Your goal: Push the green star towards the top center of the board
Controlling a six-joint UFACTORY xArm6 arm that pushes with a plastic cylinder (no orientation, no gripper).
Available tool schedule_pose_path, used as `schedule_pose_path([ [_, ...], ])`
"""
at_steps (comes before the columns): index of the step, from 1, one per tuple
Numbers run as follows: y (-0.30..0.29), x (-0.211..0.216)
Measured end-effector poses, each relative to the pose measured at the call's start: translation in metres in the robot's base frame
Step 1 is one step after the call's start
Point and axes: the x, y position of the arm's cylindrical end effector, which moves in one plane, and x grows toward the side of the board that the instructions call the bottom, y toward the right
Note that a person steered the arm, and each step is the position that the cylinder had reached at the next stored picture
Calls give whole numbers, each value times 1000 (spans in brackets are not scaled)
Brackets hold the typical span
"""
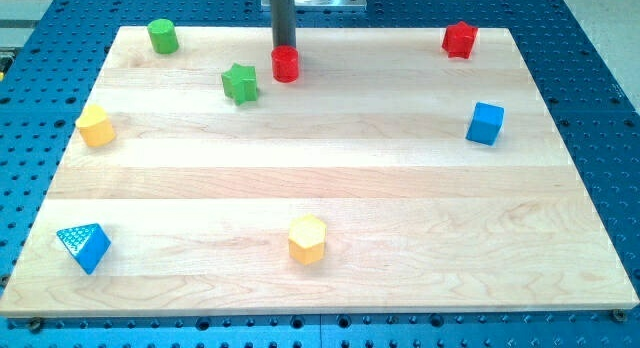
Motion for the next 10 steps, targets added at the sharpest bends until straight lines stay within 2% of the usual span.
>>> schedule_pose_path([
  [1,9,111],
  [3,-69,64],
  [4,-74,39],
  [5,8,10],
  [6,-7,3],
  [7,-61,23],
  [8,-21,-8],
  [9,-36,-21],
  [10,2,-29],
])
